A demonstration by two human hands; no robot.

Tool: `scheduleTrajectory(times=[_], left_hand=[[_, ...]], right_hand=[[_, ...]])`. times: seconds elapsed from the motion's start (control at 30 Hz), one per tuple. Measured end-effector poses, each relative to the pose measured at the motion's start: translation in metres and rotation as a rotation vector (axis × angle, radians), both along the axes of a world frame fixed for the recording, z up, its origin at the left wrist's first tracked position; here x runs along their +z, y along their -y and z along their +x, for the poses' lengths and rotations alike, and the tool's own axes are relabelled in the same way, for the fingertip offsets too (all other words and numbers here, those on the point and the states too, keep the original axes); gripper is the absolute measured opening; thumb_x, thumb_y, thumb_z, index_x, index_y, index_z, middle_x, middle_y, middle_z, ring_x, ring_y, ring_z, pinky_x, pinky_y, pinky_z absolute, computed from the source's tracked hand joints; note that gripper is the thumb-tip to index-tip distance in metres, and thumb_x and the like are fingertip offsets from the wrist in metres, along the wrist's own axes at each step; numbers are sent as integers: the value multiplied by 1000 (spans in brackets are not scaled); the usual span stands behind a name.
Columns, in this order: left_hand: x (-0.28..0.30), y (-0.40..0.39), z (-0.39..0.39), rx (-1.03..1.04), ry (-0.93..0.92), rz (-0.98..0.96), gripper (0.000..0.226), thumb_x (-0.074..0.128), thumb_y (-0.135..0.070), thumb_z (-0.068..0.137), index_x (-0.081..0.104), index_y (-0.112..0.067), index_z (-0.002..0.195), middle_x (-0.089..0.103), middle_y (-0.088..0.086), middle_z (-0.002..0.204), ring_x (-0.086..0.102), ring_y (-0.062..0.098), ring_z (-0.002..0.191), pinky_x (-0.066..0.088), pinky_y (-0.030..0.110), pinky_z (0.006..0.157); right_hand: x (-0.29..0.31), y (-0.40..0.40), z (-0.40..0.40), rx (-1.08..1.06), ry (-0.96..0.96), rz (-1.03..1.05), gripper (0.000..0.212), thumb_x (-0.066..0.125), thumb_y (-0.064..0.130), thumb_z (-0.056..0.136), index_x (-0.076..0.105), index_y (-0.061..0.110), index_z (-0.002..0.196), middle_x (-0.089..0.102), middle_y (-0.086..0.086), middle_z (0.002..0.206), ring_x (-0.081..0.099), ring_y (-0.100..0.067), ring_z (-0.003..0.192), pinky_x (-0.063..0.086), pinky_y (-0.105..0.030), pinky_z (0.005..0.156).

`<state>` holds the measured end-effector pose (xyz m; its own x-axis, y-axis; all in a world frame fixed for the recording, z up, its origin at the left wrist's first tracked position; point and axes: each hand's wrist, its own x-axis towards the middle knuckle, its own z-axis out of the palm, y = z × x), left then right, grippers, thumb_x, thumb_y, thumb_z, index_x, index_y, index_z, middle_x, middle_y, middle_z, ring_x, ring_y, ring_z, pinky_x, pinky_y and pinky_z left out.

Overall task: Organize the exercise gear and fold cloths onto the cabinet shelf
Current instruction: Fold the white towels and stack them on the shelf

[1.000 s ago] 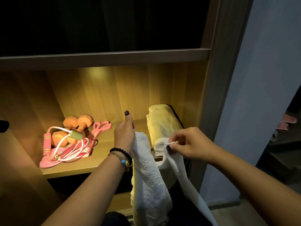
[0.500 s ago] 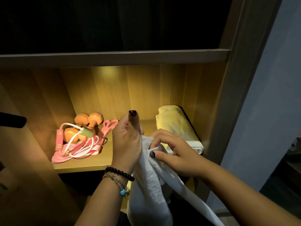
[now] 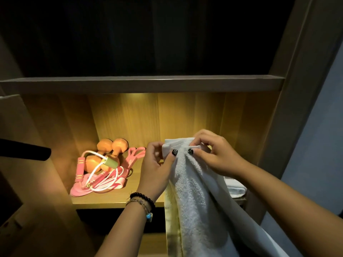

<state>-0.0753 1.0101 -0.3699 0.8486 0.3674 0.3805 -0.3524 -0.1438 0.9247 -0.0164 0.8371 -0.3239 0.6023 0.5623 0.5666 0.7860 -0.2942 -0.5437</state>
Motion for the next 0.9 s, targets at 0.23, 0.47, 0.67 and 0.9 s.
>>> scheduleTrajectory(times=[0.23, 0.47, 0.67, 0.9], left_hand=[[24, -1, 13, -14, 129, 58, 29, 66, -8, 88, 58, -36, 88, 71, -1, 85, 68, 20, 84, 57, 34, 72], [40, 4, 17, -25, 91, -115, 4, 71, -16, 85, 75, -15, 86, 75, 3, 85, 68, 10, 79, 56, 22, 70], [29, 2, 9, 48, 48, -138, 5, 73, -22, 84, 76, -21, 80, 76, -3, 81, 69, 9, 75, 54, 22, 63], [25, -16, 5, 293, 64, 48, 9, 75, -19, 82, 73, -25, 75, 71, -10, 73, 63, -5, 64, 51, 16, 65]], right_hand=[[16, 6, 18, -32, 21, 68, 5, 64, 12, 89, 66, 15, 85, 60, 3, 93, 54, -20, 76, 44, -36, 68], [14, 10, 13, -60, -83, 188, 7, 64, 6, 88, 68, 11, 86, 60, 0, 102, 57, -10, 99, 44, -17, 85], [-12, 9, -17, -69, -110, 298, 8, 64, 7, 88, 67, 9, 81, 61, 1, 84, 57, -11, 83, 43, -19, 76], [-34, 2, -45, -35, -191, 393, 13, 65, 9, 89, 67, 15, 77, 62, 1, 77, 56, -16, 73, 44, -20, 67]])
